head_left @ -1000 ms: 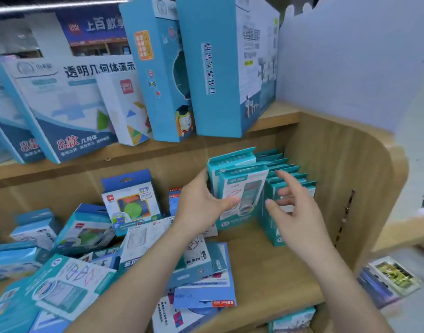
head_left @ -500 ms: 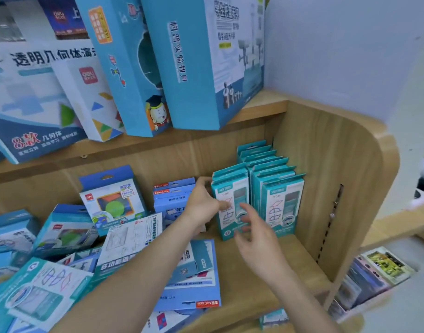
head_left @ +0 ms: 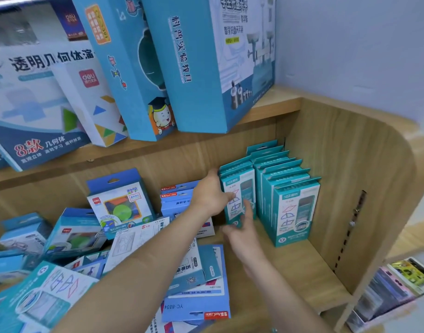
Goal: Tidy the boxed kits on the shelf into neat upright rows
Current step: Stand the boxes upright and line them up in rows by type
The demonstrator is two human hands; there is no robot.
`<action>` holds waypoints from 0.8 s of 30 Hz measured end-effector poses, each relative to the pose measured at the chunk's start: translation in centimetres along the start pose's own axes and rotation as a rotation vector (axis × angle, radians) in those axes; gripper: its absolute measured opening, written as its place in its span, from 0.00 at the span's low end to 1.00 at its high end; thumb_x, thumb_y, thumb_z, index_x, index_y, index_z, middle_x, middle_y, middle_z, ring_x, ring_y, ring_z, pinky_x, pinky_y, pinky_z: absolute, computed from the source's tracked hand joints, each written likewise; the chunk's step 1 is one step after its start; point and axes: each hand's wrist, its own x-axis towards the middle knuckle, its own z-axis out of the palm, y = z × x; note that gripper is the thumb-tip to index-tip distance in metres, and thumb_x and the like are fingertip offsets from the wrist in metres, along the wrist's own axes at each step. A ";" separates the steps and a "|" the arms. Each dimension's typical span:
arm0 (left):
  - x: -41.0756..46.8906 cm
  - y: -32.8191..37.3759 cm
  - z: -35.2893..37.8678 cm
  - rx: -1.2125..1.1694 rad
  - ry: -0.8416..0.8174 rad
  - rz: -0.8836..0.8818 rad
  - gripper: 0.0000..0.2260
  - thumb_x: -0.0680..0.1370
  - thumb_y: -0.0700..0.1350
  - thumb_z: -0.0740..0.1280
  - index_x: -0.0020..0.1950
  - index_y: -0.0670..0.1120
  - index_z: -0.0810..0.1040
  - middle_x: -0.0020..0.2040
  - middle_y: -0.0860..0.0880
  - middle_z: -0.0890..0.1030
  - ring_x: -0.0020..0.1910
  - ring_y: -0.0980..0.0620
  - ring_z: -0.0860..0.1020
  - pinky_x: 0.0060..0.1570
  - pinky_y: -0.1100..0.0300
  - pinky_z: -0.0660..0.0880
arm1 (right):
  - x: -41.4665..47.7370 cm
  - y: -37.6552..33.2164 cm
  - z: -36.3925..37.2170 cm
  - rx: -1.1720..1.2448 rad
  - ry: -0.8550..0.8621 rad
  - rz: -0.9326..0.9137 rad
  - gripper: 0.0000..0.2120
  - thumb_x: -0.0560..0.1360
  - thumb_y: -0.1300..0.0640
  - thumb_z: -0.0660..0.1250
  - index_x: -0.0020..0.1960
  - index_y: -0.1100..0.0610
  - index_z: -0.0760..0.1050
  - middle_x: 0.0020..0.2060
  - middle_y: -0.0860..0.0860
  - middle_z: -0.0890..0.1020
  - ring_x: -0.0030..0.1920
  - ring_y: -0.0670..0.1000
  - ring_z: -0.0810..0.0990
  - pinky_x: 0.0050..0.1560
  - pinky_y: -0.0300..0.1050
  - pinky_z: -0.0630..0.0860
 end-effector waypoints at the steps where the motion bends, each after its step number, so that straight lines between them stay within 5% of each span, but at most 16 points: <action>1: 0.2 0.0 0.1 0.016 0.016 -0.002 0.24 0.71 0.44 0.74 0.63 0.45 0.67 0.58 0.46 0.80 0.56 0.47 0.78 0.51 0.53 0.76 | 0.4 -0.2 0.1 0.020 0.000 0.003 0.40 0.74 0.68 0.63 0.76 0.43 0.48 0.52 0.38 0.75 0.46 0.33 0.76 0.41 0.29 0.72; 3: 0.4 0.0 0.3 0.032 0.046 -0.015 0.24 0.72 0.43 0.74 0.63 0.43 0.67 0.58 0.44 0.80 0.57 0.45 0.78 0.48 0.55 0.75 | 1.3 -0.3 0.1 0.045 0.021 0.007 0.41 0.73 0.68 0.63 0.76 0.44 0.48 0.58 0.41 0.76 0.51 0.35 0.76 0.45 0.30 0.73; 7: 1.0 -0.4 0.5 -0.007 0.108 -0.085 0.24 0.72 0.41 0.74 0.62 0.41 0.66 0.57 0.42 0.79 0.56 0.43 0.78 0.45 0.56 0.73 | 2.7 -0.4 0.4 0.131 0.074 -0.001 0.45 0.70 0.66 0.65 0.77 0.41 0.46 0.68 0.47 0.72 0.65 0.48 0.72 0.68 0.52 0.69; 10: 1.6 -0.5 0.6 -0.050 0.142 -0.103 0.22 0.72 0.41 0.73 0.60 0.42 0.66 0.55 0.43 0.80 0.54 0.44 0.79 0.44 0.57 0.73 | 3.6 -1.0 0.5 0.225 0.060 0.011 0.47 0.66 0.62 0.65 0.76 0.39 0.46 0.69 0.46 0.71 0.66 0.49 0.72 0.70 0.54 0.66; 17: 2.0 -0.7 1.0 0.016 0.172 -0.038 0.20 0.72 0.41 0.73 0.59 0.43 0.66 0.55 0.43 0.80 0.53 0.43 0.80 0.42 0.57 0.74 | 4.0 -0.6 -0.4 0.288 0.065 0.030 0.40 0.74 0.69 0.61 0.76 0.40 0.51 0.66 0.50 0.73 0.63 0.49 0.74 0.61 0.47 0.73; 24: 2.3 -0.8 0.9 0.120 0.146 -0.038 0.14 0.73 0.45 0.71 0.55 0.42 0.72 0.53 0.43 0.82 0.51 0.44 0.80 0.39 0.60 0.71 | 2.5 0.1 -1.6 0.241 0.018 0.077 0.38 0.75 0.66 0.64 0.75 0.39 0.52 0.73 0.53 0.64 0.64 0.50 0.71 0.64 0.54 0.72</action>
